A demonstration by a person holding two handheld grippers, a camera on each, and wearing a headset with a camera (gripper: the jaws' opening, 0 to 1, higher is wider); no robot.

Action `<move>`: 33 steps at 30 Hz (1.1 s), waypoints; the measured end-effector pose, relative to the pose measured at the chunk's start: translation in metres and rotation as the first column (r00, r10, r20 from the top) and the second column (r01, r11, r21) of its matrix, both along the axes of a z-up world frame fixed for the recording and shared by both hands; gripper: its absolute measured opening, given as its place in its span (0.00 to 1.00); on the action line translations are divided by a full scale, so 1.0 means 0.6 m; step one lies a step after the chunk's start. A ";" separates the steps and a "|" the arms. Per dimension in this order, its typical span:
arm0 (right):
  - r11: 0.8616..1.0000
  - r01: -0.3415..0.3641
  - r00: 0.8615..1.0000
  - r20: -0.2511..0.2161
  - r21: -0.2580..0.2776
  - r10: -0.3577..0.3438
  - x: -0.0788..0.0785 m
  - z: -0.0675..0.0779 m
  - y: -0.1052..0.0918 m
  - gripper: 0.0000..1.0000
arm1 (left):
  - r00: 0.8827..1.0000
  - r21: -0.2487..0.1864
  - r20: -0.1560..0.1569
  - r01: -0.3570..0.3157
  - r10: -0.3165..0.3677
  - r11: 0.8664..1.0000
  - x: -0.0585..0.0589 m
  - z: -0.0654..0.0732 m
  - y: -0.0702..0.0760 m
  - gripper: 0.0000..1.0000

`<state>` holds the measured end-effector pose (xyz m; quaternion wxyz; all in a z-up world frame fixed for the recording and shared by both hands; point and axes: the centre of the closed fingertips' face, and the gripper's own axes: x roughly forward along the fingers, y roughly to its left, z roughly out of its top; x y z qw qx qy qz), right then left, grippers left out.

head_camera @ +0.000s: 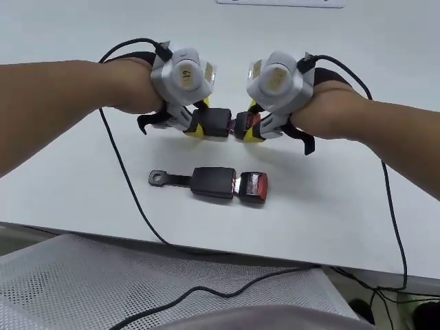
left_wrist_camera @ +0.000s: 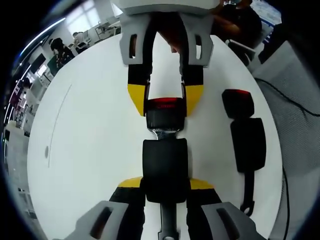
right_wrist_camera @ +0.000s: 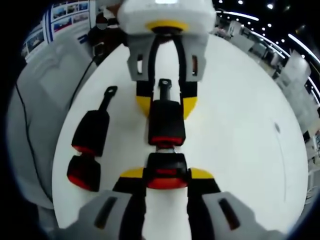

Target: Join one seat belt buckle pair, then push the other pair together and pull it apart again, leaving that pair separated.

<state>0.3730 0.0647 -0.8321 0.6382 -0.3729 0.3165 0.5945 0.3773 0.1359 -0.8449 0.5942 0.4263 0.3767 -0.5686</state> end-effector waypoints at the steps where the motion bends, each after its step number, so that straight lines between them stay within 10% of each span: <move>1: 1.000 0.000 1.000 0.001 -0.002 0.000 -0.002 0.001 -0.004 0.29 | 1.000 0.002 0.000 0.001 -0.001 1.000 0.000 0.000 0.000 0.31; 11: 1.000 0.024 1.000 -0.019 0.013 -0.024 -0.012 0.001 -0.030 0.30 | 1.000 0.033 0.002 0.010 -0.010 0.999 -0.008 0.003 -0.007 0.32; 33: 0.985 0.126 0.992 0.034 -0.121 -0.123 -0.025 0.001 -0.231 0.32 | 1.000 0.044 0.001 -0.031 0.031 0.999 -0.003 0.005 -0.002 0.32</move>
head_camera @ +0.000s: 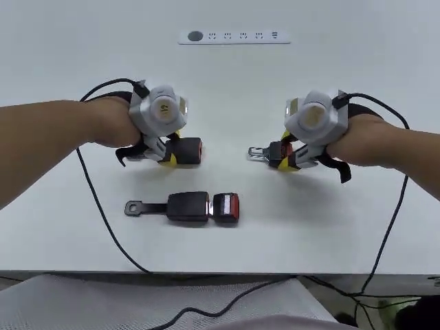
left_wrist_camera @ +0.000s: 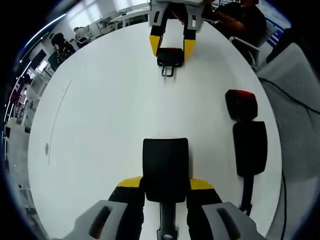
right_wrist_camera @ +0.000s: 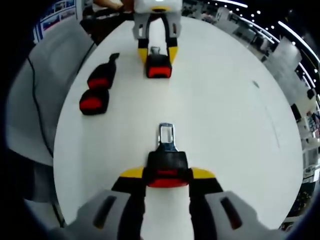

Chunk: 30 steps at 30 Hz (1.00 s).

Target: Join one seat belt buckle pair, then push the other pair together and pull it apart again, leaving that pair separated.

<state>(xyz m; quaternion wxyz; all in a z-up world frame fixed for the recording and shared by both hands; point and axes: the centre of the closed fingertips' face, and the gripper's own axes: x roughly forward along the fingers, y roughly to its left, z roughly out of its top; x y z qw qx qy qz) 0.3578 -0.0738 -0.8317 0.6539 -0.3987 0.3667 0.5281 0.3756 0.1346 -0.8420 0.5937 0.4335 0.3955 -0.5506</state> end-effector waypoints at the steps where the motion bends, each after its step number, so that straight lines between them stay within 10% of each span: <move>1: 1.000 -0.004 1.000 0.004 -0.007 0.004 0.000 0.000 -0.003 0.33 | 1.000 -0.003 0.002 -0.004 0.004 1.000 0.000 0.000 0.000 0.32; 13: 1.000 0.002 0.997 0.071 -0.020 0.000 0.010 0.005 -0.006 0.44 | 0.998 0.013 0.059 -0.008 0.007 1.000 0.004 0.003 0.008 0.33; 19: 0.995 0.089 0.991 0.091 0.050 -0.093 0.015 0.027 -0.009 0.51 | 0.987 -0.066 0.150 -0.054 0.064 0.996 0.015 0.019 0.011 0.48; 22: 0.984 0.132 0.987 0.081 0.116 -0.142 0.006 0.042 -0.002 0.54 | 0.986 -0.109 0.117 -0.108 0.121 0.988 0.000 0.035 0.021 0.49; 30: 0.948 0.199 0.966 0.115 0.249 -0.233 -0.037 0.099 0.023 0.65 | 0.967 -0.242 0.183 -0.128 0.175 0.962 -0.053 0.115 0.055 0.62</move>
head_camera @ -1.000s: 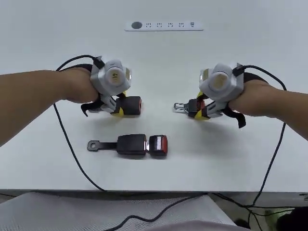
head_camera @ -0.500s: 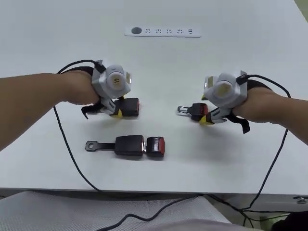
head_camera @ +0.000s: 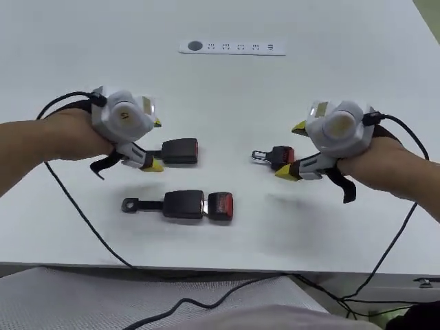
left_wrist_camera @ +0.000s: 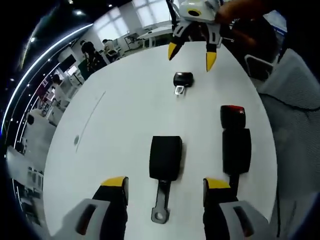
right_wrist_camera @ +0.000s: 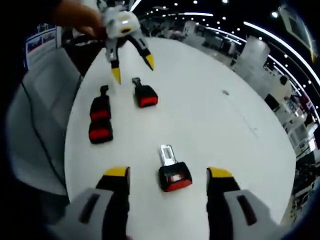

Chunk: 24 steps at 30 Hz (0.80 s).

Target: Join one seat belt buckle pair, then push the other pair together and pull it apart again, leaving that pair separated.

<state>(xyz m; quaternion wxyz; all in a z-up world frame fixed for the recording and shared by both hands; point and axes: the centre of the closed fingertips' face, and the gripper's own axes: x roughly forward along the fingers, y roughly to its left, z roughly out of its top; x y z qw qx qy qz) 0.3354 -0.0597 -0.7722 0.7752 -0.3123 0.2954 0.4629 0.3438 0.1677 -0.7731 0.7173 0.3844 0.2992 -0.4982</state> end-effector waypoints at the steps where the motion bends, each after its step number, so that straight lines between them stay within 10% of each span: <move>1: 0.999 -0.001 1.000 0.008 0.033 0.001 -0.007 0.010 0.009 0.66 | 1.000 -0.014 0.007 -0.013 0.013 1.000 -0.006 0.007 0.005 0.64; 13: 0.976 0.110 0.994 -0.044 0.191 -0.103 -0.085 0.042 0.001 0.75 | 0.975 -0.174 0.021 -0.216 0.223 0.961 -0.103 0.063 0.072 0.84; 24: 0.943 0.231 0.973 -0.079 0.241 -0.219 -0.129 0.036 -0.058 0.91 | 0.945 -0.222 -0.027 -0.324 0.326 0.920 -0.169 0.045 0.118 0.95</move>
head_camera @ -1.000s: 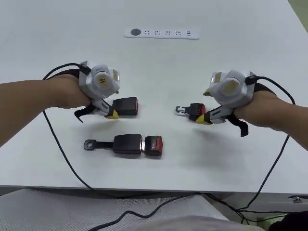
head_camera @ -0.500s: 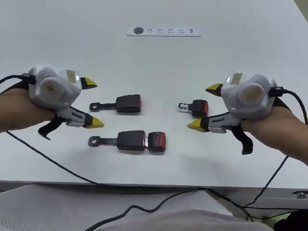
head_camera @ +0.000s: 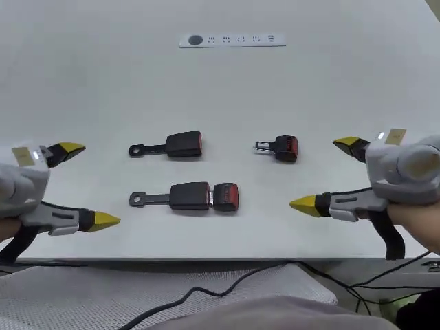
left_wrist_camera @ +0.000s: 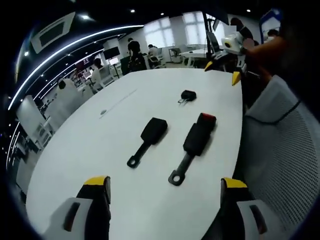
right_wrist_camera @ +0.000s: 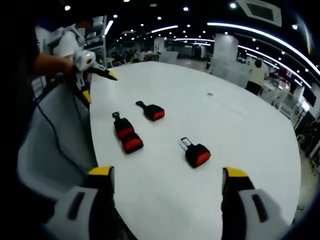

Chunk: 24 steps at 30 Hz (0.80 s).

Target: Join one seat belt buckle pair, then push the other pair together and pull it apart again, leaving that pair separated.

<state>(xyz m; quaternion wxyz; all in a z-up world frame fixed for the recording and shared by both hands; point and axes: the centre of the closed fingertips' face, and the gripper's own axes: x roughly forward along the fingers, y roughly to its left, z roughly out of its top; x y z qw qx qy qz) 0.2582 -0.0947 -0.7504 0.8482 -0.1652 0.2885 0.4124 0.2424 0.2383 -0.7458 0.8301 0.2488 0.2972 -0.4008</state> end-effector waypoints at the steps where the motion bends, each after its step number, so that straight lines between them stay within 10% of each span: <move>1: 1.000 0.001 1.000 0.010 0.004 -0.001 -0.002 0.002 0.000 0.95 | 1.000 -0.014 0.008 -0.008 0.009 1.000 -0.001 0.002 0.000 0.98; 24: 0.999 -0.019 0.998 0.057 0.032 0.017 -0.017 0.031 0.019 1.00 | 0.994 -0.065 0.049 -0.093 0.096 0.994 -0.011 0.024 0.004 1.00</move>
